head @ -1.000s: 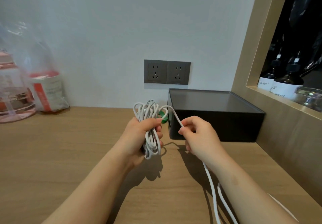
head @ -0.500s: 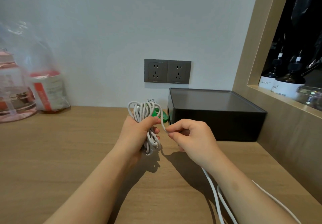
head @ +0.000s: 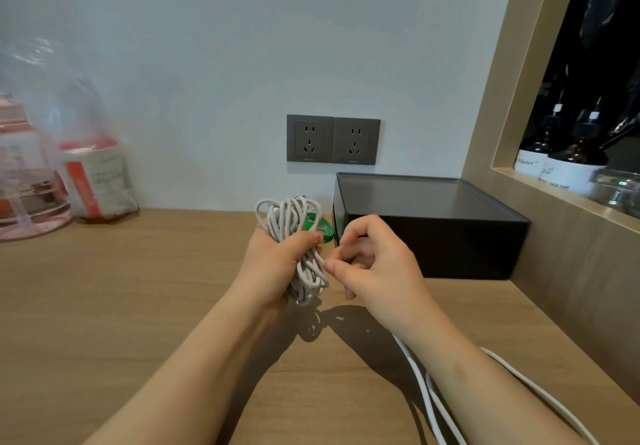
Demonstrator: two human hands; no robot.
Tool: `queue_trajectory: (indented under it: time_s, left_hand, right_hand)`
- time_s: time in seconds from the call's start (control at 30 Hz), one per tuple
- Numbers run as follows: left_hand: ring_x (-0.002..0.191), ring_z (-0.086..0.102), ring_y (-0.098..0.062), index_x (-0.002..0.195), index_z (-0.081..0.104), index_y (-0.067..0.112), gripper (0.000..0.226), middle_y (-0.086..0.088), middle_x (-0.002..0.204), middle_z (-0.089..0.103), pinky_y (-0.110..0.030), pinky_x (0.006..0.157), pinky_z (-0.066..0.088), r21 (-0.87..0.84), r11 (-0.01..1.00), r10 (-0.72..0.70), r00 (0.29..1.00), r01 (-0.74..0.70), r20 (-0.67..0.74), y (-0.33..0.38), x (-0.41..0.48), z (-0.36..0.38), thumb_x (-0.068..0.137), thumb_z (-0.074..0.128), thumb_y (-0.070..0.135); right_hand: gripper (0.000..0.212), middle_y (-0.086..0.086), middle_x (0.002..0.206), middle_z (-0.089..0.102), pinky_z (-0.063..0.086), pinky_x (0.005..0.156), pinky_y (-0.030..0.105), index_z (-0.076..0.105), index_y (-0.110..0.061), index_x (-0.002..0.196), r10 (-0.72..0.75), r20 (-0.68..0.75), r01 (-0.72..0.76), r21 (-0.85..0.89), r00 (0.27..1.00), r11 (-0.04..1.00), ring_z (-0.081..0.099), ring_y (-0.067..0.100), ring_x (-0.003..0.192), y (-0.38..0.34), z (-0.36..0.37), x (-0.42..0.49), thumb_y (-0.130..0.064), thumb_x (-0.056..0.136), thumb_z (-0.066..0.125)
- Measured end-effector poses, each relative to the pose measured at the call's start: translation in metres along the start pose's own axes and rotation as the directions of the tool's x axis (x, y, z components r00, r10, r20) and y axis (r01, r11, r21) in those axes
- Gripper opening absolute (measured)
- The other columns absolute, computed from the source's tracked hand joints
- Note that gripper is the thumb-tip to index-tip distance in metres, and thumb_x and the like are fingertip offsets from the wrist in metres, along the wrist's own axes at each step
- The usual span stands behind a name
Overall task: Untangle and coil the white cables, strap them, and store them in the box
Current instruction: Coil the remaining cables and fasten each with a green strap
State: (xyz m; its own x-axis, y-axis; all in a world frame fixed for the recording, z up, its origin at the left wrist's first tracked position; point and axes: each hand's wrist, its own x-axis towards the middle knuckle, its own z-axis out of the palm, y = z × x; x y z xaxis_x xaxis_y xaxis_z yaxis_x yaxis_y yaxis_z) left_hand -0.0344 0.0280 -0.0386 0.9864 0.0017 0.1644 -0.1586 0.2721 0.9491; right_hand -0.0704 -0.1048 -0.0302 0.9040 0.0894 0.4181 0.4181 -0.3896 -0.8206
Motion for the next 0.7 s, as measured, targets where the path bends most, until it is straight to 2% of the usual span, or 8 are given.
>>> queue_trajectory:
  time_s: [0.07, 0.17, 0.27, 0.33, 0.4, 0.53, 0.6, 0.7]
  left_hand:
    - [0.055, 0.058, -0.018, 0.092, 0.057, 0.002, 0.008, -0.009, 0.063, 0.059, -0.03, 0.053, 0.05, -0.04, 0.999, -0.006, 0.998, 0.004, -0.066, 0.0, 0.002, 0.0, 0.085, 0.056, -0.003]
    - [0.054, 0.063, -0.023, 0.101, 0.053, -0.001, 0.013, -0.006, 0.055, 0.063, -0.04, 0.059, 0.058, -0.175, 0.984, -0.069, 0.984, 0.04, -0.162, 0.0, 0.005, -0.002, 0.088, 0.054, -0.002]
    - [0.046, 0.062, -0.024, 0.089, 0.051, -0.001, 0.002, -0.008, 0.052, 0.061, -0.041, 0.053, 0.059, -0.301, 0.952, -0.127, 0.968, 0.058, -0.217, 0.005, 0.007, -0.004, 0.089, 0.052, -0.003]
    - [0.04, 0.061, -0.018, 0.081, 0.05, 0.001, 0.009, -0.007, 0.047, 0.059, -0.04, 0.048, 0.058, -0.42, 0.902, -0.197, 0.96, 0.099, -0.198, 0.006, 0.007, -0.004, 0.09, 0.051, -0.001]
    - [0.037, 0.058, -0.013, 0.075, 0.05, 0.003, 0.015, -0.005, 0.045, 0.057, -0.034, 0.043, 0.056, -0.533, 0.832, -0.266, 0.953, 0.152, -0.144, 0.006, 0.008, -0.004, 0.091, 0.051, 0.002]
    - [0.036, 0.049, -0.011, 0.065, 0.045, 0.007, 0.026, 0.0, 0.043, 0.048, -0.021, 0.04, 0.049, -0.66, 0.719, -0.327, 0.944, 0.217, -0.045, 0.01, 0.011, -0.008, 0.09, 0.049, 0.007]
    - [0.035, 0.043, -0.01, 0.06, 0.041, 0.009, 0.031, 0.001, 0.043, 0.043, -0.017, 0.038, 0.045, -0.696, 0.683, -0.324, 0.946, 0.223, -0.015, 0.011, 0.011, -0.011, 0.09, 0.046, 0.007]
    - [0.033, 0.041, -0.009, 0.059, 0.04, 0.009, 0.032, 0.001, 0.043, 0.042, -0.015, 0.035, 0.041, -0.711, 0.665, -0.319, 0.948, 0.23, 0.007, 0.01, 0.008, -0.011, 0.091, 0.045, 0.006]
  right_hand:
    - [0.037, -0.002, 0.082, 0.065, 0.047, 0.049, 0.019, 0.045, -0.033, 0.097, 0.064, 0.036, -0.065, 0.052, 0.997, 0.997, 0.057, 0.011, 0.047, -0.003, -0.002, 0.001, -0.011, 0.08, 0.07]
    - [0.046, 0.004, 0.09, 0.061, 0.047, 0.047, 0.019, 0.045, -0.033, 0.104, 0.176, 0.234, -0.174, -0.029, 0.956, 0.984, 0.057, 0.01, 0.05, -0.004, -0.006, 0.001, -0.003, 0.078, 0.069]
    - [0.027, 0.003, 0.084, 0.059, 0.046, 0.049, 0.014, 0.055, -0.026, 0.095, 0.256, 0.322, -0.198, -0.202, 0.912, 0.959, 0.056, 0.008, 0.059, -0.001, -0.011, 0.002, -0.005, 0.08, 0.064]
    - [0.011, -0.001, 0.078, 0.058, 0.043, 0.05, 0.012, 0.061, -0.02, 0.087, 0.3, 0.313, -0.214, -0.28, 0.901, 0.936, 0.055, 0.007, 0.062, 0.001, -0.018, 0.003, -0.01, 0.083, 0.063]
    - [0.003, -0.003, 0.074, 0.06, 0.044, 0.053, 0.016, 0.065, -0.016, 0.082, 0.348, 0.251, -0.248, -0.356, 0.903, 0.901, 0.056, 0.006, 0.064, 0.005, -0.025, 0.005, -0.017, 0.084, 0.063]
    - [0.018, -0.001, 0.071, 0.062, 0.047, 0.058, 0.023, 0.064, -0.017, 0.08, 0.38, -0.064, -0.37, -0.416, 0.923, 0.831, 0.059, 0.011, 0.066, 0.02, -0.039, 0.011, -0.034, 0.083, 0.066]
    - [0.025, 0.001, 0.074, 0.063, 0.047, 0.052, 0.023, 0.062, -0.018, 0.087, 0.34, -0.213, -0.397, -0.348, 0.916, 0.85, 0.059, 0.012, 0.063, 0.024, -0.044, 0.013, -0.041, 0.08, 0.067]
    - [0.038, 0.006, 0.075, 0.065, 0.042, 0.038, 0.016, 0.054, -0.024, 0.103, 0.308, -0.403, -0.381, -0.115, 0.862, 0.917, 0.059, 0.011, 0.046, 0.021, -0.047, 0.016, -0.045, 0.076, 0.071]
